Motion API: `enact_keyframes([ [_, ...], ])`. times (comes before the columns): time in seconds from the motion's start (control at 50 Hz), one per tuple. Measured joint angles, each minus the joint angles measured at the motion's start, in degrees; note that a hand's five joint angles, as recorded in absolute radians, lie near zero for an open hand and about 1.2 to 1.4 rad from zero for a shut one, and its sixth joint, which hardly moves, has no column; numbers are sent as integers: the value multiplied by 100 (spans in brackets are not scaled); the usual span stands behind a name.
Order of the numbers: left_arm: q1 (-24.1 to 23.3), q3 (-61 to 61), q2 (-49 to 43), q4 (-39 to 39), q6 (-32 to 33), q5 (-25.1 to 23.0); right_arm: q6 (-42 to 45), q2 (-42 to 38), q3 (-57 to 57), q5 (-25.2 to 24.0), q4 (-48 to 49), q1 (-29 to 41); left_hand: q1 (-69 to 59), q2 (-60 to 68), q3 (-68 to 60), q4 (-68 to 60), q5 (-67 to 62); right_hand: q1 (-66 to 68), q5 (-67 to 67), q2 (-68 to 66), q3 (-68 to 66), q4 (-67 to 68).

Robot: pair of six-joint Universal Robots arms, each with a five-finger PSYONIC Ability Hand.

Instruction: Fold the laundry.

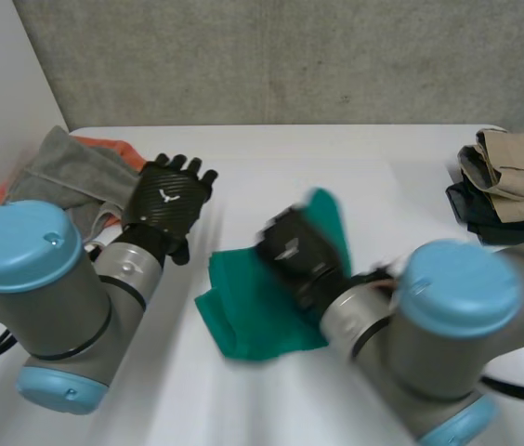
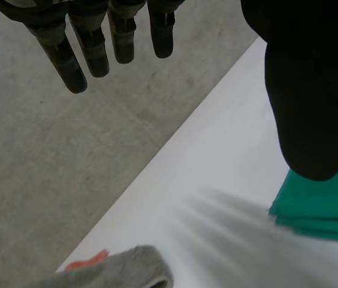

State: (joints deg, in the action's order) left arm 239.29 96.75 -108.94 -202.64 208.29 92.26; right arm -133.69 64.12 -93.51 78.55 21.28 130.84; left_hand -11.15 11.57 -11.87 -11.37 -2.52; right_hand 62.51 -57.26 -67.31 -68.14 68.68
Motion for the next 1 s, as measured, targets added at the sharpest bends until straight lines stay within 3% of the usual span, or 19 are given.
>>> enact_keyframes([
  [0.08,161,138,99,5,-97,7,77,-340,68,-634,-2,424,0,0,0,0,0,-61,364,381,427,-454],
  [0.18,288,246,148,13,-338,9,17,-583,-19,-1061,-1,476,0,0,0,0,0,-4334,4819,4833,4801,-4840],
  [0.22,297,247,148,17,-412,7,-162,-556,-87,-1021,7,385,0,0,0,0,0,-4930,5394,5449,5462,-5497],
  [0.38,118,114,122,14,-564,-11,-1880,405,-427,-717,0,-544,0,0,0,0,0,-4958,5485,5520,5627,-5697],
  [0.46,-307,-122,50,20,-823,-5,-3357,840,-321,-728,-403,-1139,-22,12,-12,-16,-1,-4958,5485,5520,5627,-5697],
  [0.58,-780,-593,-286,326,-1547,43,-4311,465,480,-946,-1524,-1397,-22,34,-14,-63,-19,-4958,5485,5520,5627,-5697],
  [0.68,-947,-1140,-920,1178,-2085,299,-4306,-439,1496,-1007,-2540,-1364,-186,168,-149,-206,-21,-4958,5485,5520,5627,-5697],
  [0.8,-1035,-1536,-1584,2266,-2233,939,-3958,-1307,2317,-987,-3217,-1305,-220,175,-166,-228,-21,-4958,5485,5520,5627,-5697],
  [0.9,-1074,-1526,-1715,2559,-2191,1178,-3372,-1765,2616,-789,-3436,-1226,-220,175,-166,-228,-21,-4958,5485,5521,5628,-5697],
  [1.0,-1123,-1426,-1642,2602,-2104,1212,-2698,-1718,2562,-357,-3423,-1172,-276,175,-166,-228,-21,-4959,5485,5520,5628,-5697],
])
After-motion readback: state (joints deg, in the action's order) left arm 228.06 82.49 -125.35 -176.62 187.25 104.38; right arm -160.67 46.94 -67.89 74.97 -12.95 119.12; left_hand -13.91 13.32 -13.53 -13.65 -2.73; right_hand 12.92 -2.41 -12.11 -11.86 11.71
